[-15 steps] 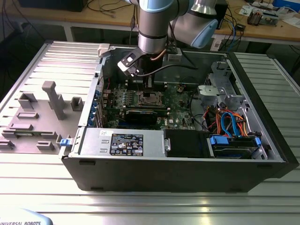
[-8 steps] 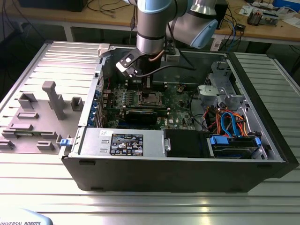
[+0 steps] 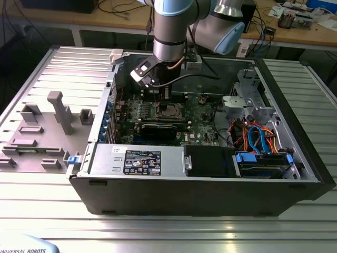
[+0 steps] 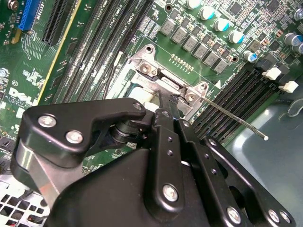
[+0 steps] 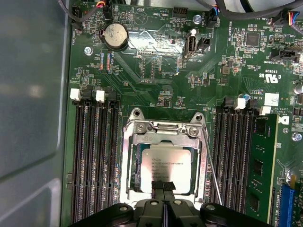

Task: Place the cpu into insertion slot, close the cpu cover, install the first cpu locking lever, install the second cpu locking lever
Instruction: 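Close the cpu cover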

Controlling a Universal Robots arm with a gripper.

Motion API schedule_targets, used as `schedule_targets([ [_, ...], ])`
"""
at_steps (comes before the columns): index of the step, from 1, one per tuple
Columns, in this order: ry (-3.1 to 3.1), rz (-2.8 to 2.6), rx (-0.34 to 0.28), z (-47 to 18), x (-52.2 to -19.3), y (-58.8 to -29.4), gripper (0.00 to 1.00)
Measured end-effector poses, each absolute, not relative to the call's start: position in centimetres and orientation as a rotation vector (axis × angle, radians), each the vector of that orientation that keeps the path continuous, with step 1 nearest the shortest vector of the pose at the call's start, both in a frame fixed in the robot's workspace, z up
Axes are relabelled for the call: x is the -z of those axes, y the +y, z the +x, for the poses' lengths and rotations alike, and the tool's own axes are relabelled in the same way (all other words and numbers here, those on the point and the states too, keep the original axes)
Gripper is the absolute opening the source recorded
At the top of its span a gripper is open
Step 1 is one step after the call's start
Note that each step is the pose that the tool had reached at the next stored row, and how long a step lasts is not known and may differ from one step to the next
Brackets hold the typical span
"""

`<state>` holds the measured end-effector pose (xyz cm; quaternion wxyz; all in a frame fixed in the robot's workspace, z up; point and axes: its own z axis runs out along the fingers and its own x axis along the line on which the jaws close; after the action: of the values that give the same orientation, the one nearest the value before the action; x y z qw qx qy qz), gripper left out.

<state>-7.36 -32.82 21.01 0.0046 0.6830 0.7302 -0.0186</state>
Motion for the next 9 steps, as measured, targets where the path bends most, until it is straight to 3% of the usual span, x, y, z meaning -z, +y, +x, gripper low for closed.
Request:
schedule_targets([
  [9, 2.301, 2.122, 0.056, -7.87, -21.08, -32.69, 0.11],
])
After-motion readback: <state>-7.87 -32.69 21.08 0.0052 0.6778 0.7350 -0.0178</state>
